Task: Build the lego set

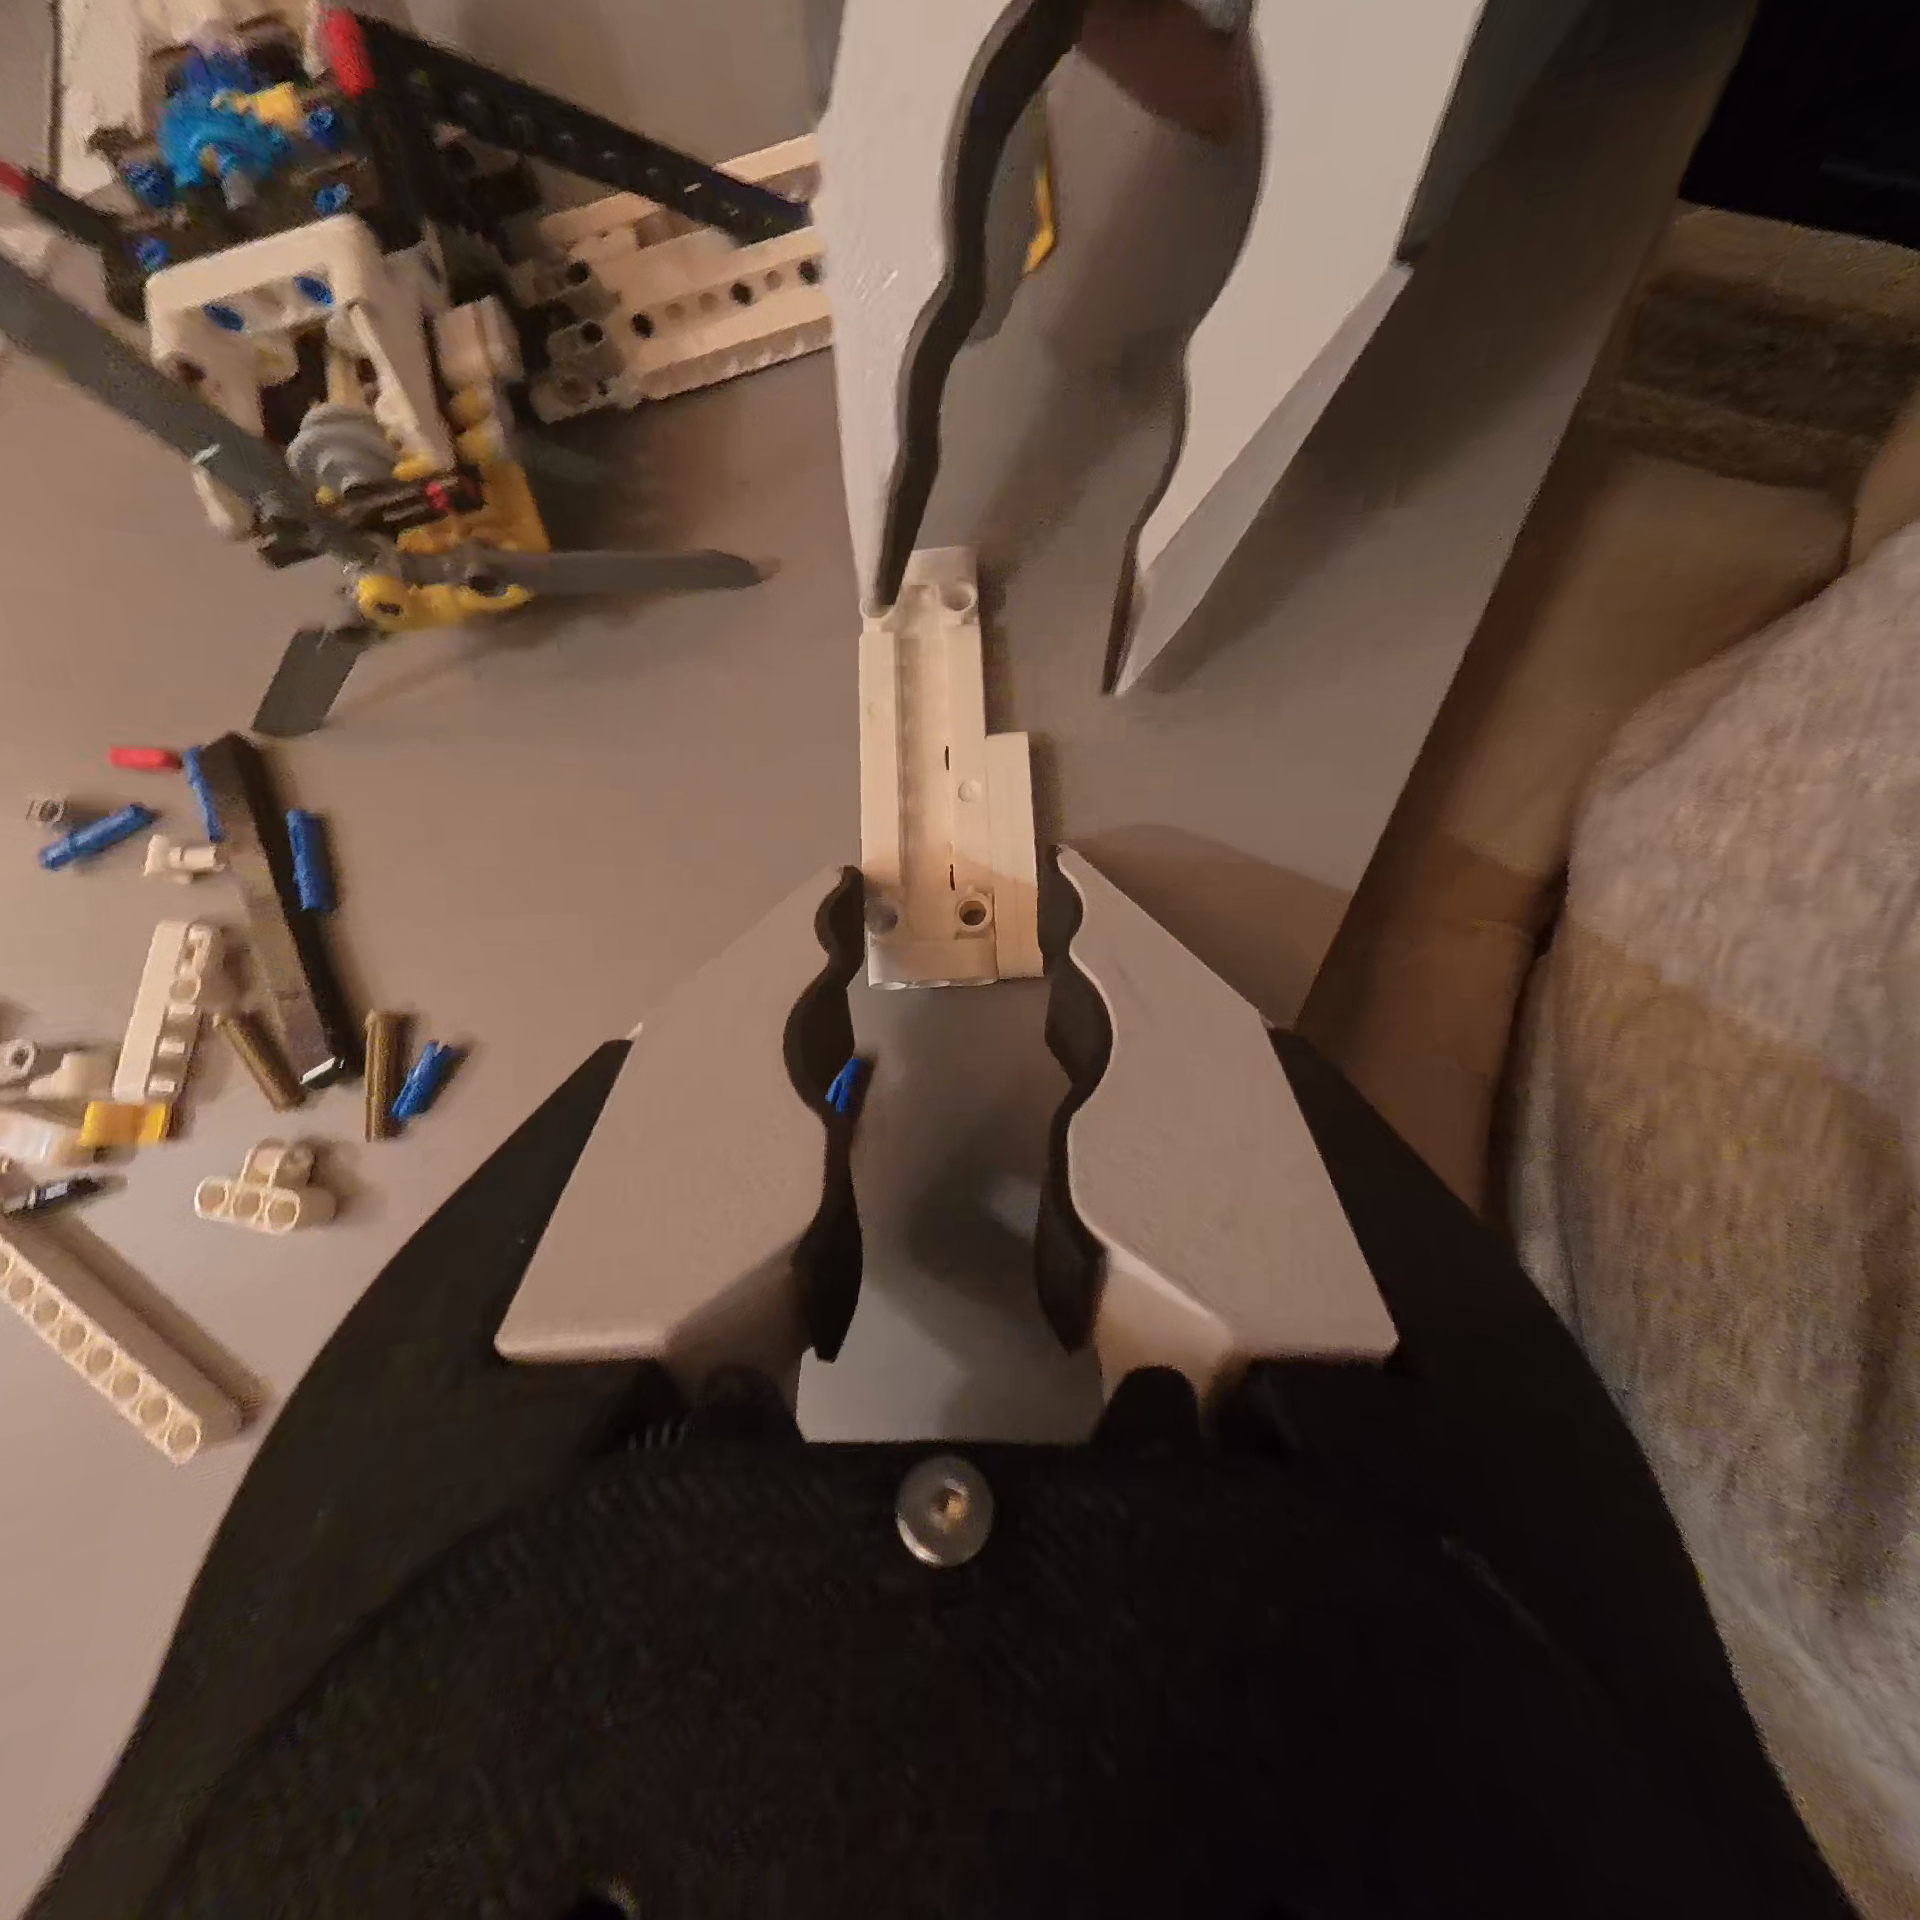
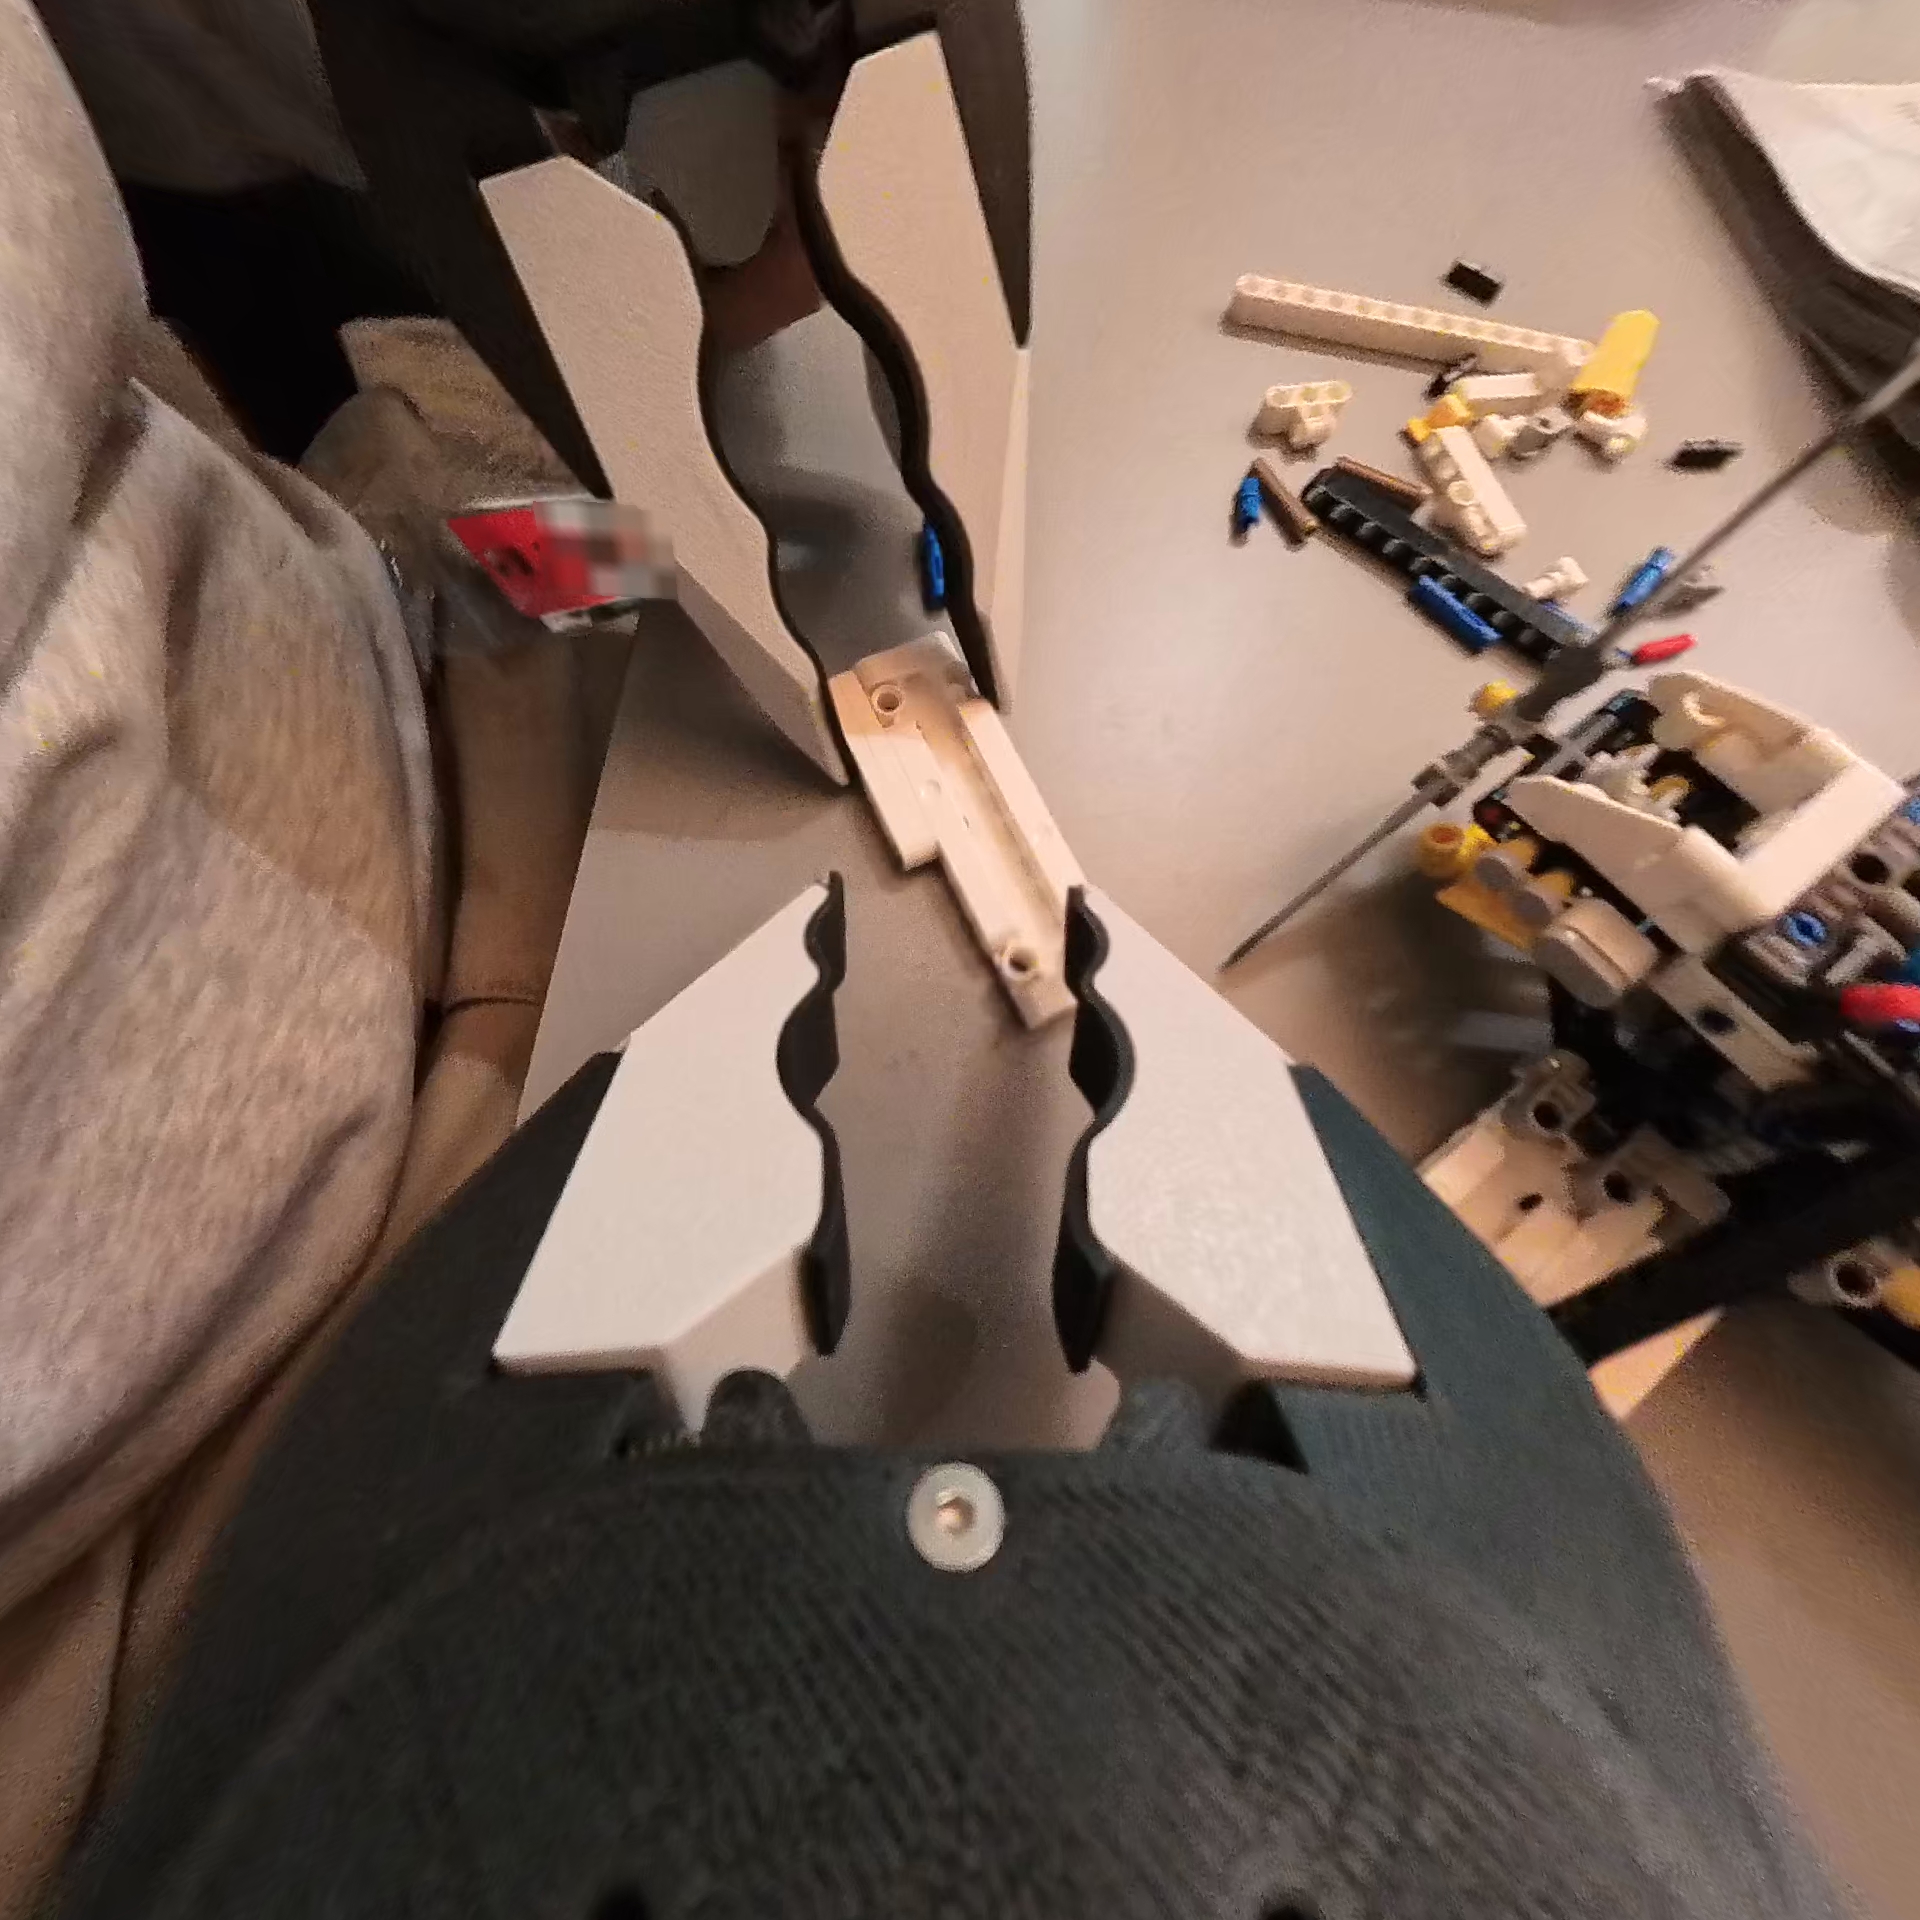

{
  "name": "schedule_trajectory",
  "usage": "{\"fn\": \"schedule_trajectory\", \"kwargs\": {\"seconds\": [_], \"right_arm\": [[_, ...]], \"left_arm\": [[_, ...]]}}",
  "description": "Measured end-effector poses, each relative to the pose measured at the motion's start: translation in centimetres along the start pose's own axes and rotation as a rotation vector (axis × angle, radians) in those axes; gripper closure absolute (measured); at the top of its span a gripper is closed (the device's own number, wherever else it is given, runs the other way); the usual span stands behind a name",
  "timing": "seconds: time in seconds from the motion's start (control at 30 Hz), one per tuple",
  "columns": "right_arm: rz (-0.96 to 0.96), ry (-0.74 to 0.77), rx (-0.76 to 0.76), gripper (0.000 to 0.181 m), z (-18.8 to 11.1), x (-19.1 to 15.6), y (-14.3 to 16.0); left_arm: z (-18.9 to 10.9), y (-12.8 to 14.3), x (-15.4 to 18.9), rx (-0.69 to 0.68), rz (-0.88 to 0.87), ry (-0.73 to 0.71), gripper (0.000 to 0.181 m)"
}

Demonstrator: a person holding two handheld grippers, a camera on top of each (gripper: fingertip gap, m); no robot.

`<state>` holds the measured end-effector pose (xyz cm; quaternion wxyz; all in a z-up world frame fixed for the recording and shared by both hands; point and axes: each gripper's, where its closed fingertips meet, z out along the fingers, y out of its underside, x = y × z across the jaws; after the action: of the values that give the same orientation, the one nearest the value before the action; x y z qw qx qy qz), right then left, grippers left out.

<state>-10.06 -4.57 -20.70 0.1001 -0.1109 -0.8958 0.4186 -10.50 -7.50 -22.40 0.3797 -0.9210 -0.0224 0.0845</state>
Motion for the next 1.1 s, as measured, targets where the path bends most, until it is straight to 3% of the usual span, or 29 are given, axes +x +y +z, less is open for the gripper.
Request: {"fn": "schedule_trajectory", "kwargs": {"seconds": [0.27, 0.73, 1.1], "right_arm": [[0.079, 0.035, 0.03, 0.142, -0.1, -0.5, 0.1], [0.143, 0.122, 0.051, 0.145, -0.8, 0.7, 0.3], [0.186, 0.056, 0.017, 0.149, -0.5, 0.0, 1.0]], "left_arm": [[-0.7, 1.3, -1.6, -0.044, -0.223, -0.067, 0.138], [-0.3, 0.9, -1.0, -0.037, -0.221, -0.045, 0.142], [-0.6, 0.7, -0.1, -0.013, -0.319, 0.027, 0.142]]}}
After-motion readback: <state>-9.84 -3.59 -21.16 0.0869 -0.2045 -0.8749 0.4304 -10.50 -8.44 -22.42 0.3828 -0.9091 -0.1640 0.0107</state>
